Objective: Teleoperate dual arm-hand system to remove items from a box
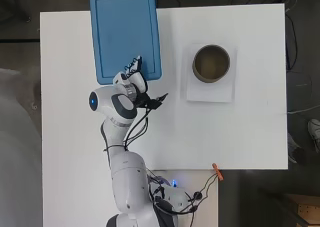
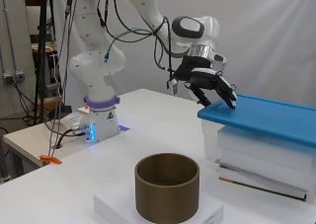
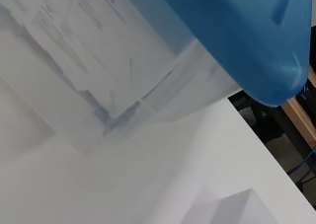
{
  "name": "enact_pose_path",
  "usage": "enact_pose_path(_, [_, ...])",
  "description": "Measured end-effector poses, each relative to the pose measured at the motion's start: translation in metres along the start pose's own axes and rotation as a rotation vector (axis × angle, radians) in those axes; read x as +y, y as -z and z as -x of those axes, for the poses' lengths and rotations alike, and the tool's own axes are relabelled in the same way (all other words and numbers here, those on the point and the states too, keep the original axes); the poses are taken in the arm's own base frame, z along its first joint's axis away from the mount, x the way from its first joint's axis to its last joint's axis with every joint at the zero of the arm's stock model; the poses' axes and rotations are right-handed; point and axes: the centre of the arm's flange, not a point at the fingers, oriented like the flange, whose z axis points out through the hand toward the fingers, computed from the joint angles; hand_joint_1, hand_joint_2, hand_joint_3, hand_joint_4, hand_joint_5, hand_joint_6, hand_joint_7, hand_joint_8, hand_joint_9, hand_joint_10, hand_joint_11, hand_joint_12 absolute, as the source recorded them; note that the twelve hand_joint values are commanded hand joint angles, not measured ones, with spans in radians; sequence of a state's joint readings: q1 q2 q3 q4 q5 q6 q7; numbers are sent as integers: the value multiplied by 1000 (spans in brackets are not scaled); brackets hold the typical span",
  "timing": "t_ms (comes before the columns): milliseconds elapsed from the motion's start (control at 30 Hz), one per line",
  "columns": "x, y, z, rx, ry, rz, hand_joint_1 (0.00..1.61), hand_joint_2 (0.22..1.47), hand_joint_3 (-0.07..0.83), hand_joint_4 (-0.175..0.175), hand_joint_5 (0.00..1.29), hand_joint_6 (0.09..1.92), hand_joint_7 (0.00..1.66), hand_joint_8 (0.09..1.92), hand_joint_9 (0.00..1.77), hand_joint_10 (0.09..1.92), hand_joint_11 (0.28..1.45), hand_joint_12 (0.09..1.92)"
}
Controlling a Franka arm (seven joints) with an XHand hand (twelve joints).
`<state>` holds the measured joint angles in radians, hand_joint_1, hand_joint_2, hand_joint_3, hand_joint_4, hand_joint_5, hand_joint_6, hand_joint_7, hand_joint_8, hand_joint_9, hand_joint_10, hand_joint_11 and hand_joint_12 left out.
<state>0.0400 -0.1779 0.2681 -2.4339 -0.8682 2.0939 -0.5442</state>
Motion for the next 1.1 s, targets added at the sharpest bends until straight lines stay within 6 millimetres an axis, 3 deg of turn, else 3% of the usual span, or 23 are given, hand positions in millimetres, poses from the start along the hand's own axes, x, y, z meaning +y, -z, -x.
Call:
enact_pose_path(100, [3,0,8,55,-19,24,347,1164,8,71,664,87,747,87,728,87,601,87])
enact_pose_path(233, [7,1,13,84,-19,15,455,1192,1,94,836,87,874,87,859,87,674,87])
enact_pose_path(300, [8,0,14,107,-10,-3,726,1233,-12,147,771,885,1016,87,1009,87,763,87])
enact_pose_path(367, [11,5,19,131,-8,-7,824,1254,-5,169,722,1261,1070,87,1061,94,784,87])
enact_pose_path(433, [15,14,25,164,-12,-17,845,1262,0,174,703,1367,1076,90,1060,93,774,87])
enact_pose_path(567, [30,39,39,215,-36,17,843,1270,2,175,686,1412,1069,88,1046,87,759,87])
enact_pose_path(667, [40,49,46,216,-56,55,534,1243,-1,101,822,506,1034,87,1013,87,737,87])
enact_pose_path(733, [42,49,48,214,-59,85,488,1232,-1,87,919,198,1023,87,1004,87,733,87])
enact_pose_path(833, [49,52,56,224,-85,91,490,1223,0,77,964,87,1017,87,1000,87,736,87])
enact_pose_path(933, [45,49,61,219,-80,79,473,1227,2,21,878,87,1014,87,1018,87,733,87])
enact_pose_path(1100, [30,36,69,332,-170,-132,440,1224,-1,-8,828,87,1034,87,1083,87,767,87])
